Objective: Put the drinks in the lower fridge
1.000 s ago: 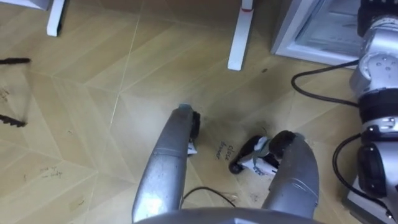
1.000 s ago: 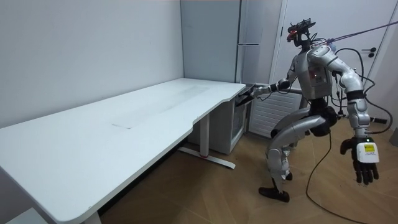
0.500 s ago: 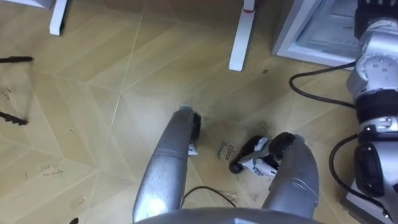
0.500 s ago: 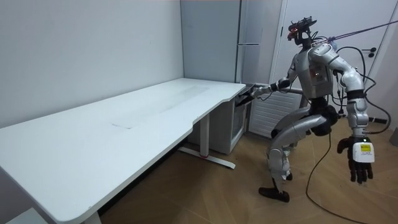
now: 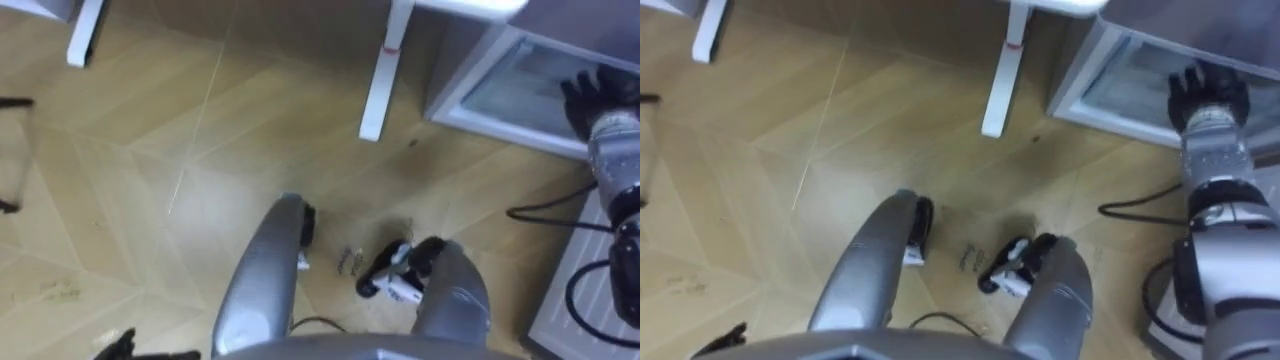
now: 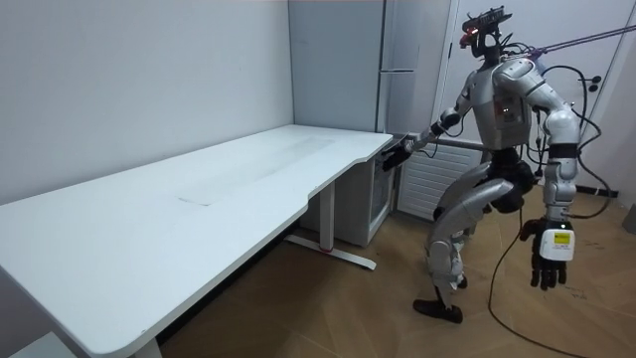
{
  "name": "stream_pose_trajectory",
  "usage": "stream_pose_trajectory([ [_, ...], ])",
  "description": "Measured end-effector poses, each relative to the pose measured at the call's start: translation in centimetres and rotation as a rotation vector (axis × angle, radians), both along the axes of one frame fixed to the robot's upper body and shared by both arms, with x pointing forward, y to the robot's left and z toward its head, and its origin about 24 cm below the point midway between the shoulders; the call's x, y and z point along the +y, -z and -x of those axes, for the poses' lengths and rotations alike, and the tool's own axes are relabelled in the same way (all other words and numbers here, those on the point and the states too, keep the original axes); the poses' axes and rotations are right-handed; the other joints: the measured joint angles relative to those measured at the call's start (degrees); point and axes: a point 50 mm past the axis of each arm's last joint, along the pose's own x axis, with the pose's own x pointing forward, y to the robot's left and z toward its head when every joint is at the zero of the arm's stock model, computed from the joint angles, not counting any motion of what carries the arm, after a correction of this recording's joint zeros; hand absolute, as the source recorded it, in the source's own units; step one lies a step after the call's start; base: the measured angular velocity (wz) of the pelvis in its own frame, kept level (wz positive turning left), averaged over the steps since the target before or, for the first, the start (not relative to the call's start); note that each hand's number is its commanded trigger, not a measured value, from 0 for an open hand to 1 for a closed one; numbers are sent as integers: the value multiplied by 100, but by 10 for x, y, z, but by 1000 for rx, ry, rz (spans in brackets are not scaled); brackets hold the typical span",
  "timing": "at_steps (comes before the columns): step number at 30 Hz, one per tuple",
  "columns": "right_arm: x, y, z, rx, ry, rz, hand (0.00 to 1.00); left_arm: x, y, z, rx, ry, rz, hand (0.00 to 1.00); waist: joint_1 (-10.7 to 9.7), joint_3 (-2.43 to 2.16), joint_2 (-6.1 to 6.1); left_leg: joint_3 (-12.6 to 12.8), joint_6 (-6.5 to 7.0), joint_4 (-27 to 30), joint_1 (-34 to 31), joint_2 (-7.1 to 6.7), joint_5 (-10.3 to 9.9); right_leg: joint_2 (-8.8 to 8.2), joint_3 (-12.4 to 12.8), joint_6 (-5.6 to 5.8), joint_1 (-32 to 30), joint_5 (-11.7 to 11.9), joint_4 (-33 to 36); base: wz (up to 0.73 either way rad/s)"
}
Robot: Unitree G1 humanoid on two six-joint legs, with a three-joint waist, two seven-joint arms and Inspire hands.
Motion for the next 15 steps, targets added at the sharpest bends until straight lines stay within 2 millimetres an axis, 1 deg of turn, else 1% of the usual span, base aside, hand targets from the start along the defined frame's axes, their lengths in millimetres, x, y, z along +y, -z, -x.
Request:
stream_pose_trajectory([
  [4, -2, 16, 16, 80, -77, 37, 0, -2, 1, -10, -33, -16, 4, 0, -35, -7, -7, 50, 20, -368, 479, 30, 8, 141, -3, 118, 455, 121, -471, -6],
  [6, -2, 20, 20, 114, -128, 70, 0, -4, 3, -5, -24, -48, 13, 0, -97, -10, -1, 92, 36, -516, 675, 42, 15, 178, -1, 163, 642, 164, -641, -7],
  [7, -2, 26, 27, 141, -160, 90, 0, -5, 5, -1, -9, -66, 19, 0, -128, -11, 0, 108, 44, -664, 874, 42, 20, 212, -12, 206, 829, 196, -795, -4],
  [8, -3, 29, 31, 153, -175, 99, 0, -6, 6, 2, 2, -71, 21, 0, -142, -11, -1, 118, 52, -734, 978, 43, 25, 232, -16, 224, 926, 213, -873, -4],
  [9, -5, 34, 38, 179, -206, 121, 0, -7, 8, 7, 25, -81, 24, 0, -148, -17, 2, 138, 57, -874, 1173, 47, 28, 287, 8, 264, 1103, 240, -1033, -6],
  [10, -7, 38, 45, 209, -228, 139, 0, -9, 10, 12, 46, -87, 32, 0, -163, -34, 15, 152, 58, -1010, 1346, 60, 29, 336, 0, 298, 1269, 277, -1200, -6],
  [11, -8, 41, 49, 229, -243, 152, 0, -10, 11, 14, 55, -90, 37, 0, -171, -38, 19, 159, 65, -1093, 1442, 64, 33, 361, -6, 315, 1363, 302, -1287, -4],
  [13, -9, 53, 67, 315, -332, 209, 0, -11, 13, 18, 77, -109, 42, 0, -216, -58, 2, 198, 81, -1447, 1851, 60, 90, 437, -17, 378, 1747, 373, -1628, 0],
  [14, -9, 56, 72, 334, -358, 220, 0, -11, 13, 18, 79, -110, 43, 0, -237, -70, 6, 197, 80, -1514, 1935, 61, 92, 459, -24, 394, 1836, 388, -1708, 0],
  [15, -9, 62, 81, 375, -400, 237, 0, -11, 13, 18, 79, -111, 45, 0, -281, -86, 17, 188, 75, -1624, 2096, 68, 101, 514, -37, 418, 2014, 425, -1867, 0],
])
